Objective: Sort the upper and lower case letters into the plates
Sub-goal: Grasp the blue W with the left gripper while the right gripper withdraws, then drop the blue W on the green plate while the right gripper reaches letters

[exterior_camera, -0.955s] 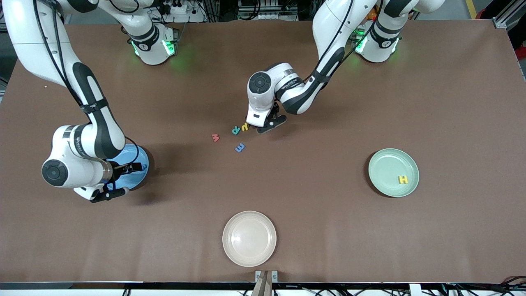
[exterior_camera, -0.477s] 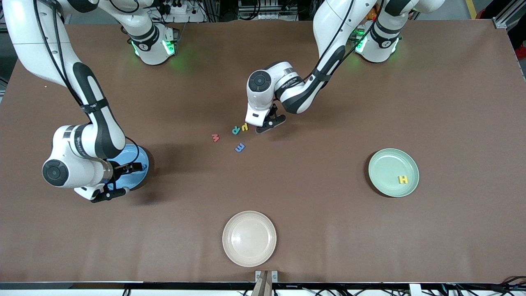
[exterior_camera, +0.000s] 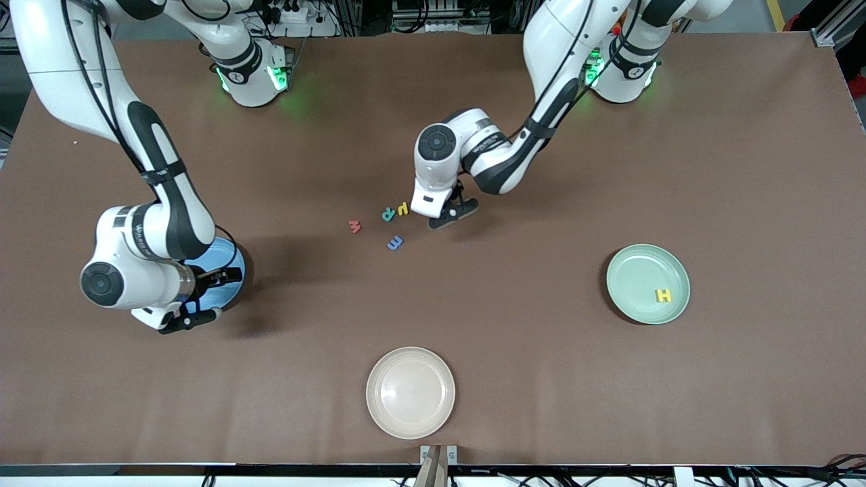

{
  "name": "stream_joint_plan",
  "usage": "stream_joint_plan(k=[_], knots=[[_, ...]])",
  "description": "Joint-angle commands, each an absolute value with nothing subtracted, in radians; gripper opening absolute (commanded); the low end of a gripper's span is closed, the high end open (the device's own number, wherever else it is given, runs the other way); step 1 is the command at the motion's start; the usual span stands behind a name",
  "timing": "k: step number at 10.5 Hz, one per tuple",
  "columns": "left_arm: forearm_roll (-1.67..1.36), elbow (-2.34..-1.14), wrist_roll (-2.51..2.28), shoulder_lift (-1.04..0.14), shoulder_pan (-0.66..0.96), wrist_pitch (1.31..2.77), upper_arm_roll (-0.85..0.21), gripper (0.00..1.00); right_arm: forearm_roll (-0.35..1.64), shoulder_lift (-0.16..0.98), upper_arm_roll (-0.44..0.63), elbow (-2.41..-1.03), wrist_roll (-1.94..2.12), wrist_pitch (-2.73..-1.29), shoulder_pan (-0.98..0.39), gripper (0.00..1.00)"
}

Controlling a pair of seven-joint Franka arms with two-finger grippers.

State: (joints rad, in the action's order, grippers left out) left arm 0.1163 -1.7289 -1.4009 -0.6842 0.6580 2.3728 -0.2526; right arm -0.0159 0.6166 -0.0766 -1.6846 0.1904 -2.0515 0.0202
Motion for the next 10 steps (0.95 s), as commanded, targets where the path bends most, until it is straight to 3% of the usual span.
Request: stream_joint_plan(k=[1,5,10], knots=[[0.129,-1.747,-1.306,-0.569,0.573,2.287,-0.252,0.0,-0.011,0.612,-0.077,-1.68,0.036,-2.049,-0.064,1.0],[0.175,-1.747,-0.916,-0.466,0.291,2.2,-0.256,0.0,-0.009,0.603,-0.087,-1.68,-0.278,-2.049,-0.231,1.0],[0.175,-1.766,-0.389,-0.453,-0.036,2.155,-0.261,0.0,-0.008,0.597,-0.086,-1.649,-0.746,-2.052,-0.468,1.0]])
